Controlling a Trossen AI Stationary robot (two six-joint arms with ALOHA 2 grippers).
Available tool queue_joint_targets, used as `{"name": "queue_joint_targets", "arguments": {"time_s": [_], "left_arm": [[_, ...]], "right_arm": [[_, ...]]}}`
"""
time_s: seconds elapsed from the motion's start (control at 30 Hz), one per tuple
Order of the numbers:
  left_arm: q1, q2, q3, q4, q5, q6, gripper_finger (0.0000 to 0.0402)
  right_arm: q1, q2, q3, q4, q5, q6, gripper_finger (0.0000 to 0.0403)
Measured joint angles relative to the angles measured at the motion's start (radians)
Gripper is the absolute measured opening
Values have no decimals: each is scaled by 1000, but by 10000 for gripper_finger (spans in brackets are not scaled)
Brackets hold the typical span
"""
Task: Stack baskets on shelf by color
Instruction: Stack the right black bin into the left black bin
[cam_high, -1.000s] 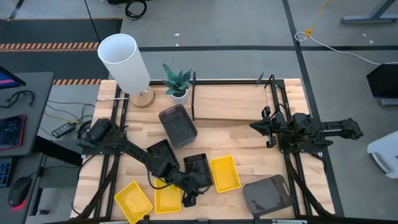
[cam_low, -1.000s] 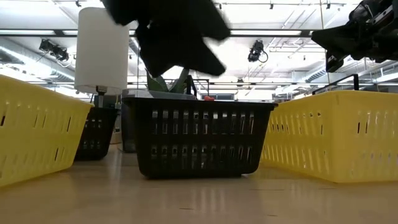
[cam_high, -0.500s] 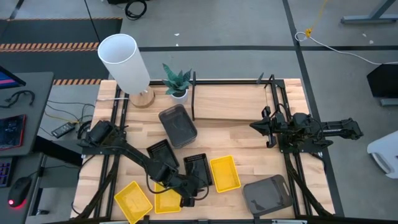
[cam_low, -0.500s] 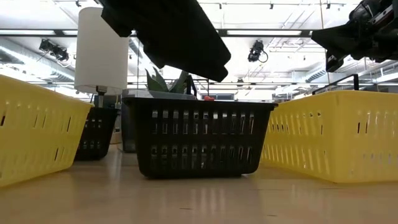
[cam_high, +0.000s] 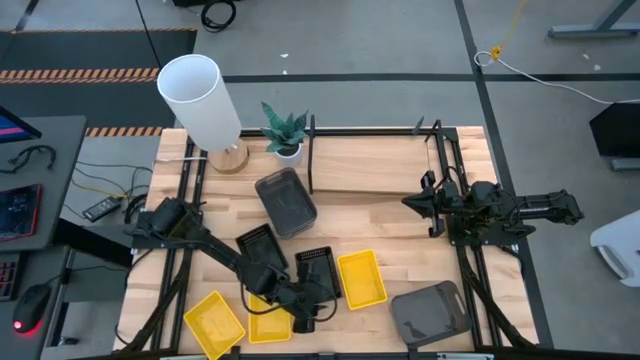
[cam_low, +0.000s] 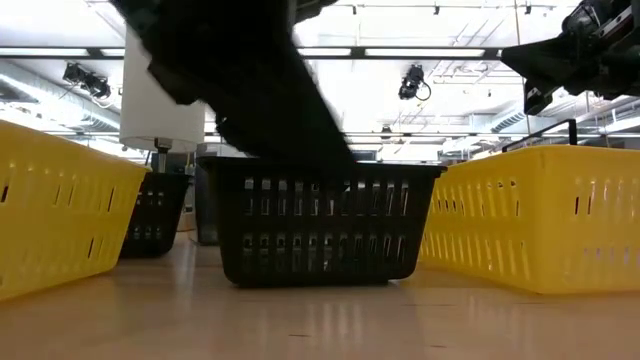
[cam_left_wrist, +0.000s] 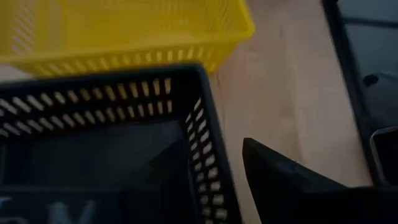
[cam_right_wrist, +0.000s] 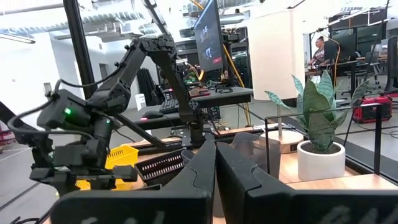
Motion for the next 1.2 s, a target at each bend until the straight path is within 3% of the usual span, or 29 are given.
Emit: {"name": "queue_joint_targets", "arguments": {"time_s": [0.3,0.57,0.83,1.2], "left_arm": [[17,1,0,-52,2,-1,110],[34,-1,0,-48,116,-88,14],[51,-98,0,-102,227,-174,14],[124,-396,0,-237,325,-348,18]], "right_arm": [[0,0,0,4,0,0,19],[0,0,0,4,0,0,19],[0,0,0,4,0,0,19],[0,0,-1,5,0,0,19]]}}
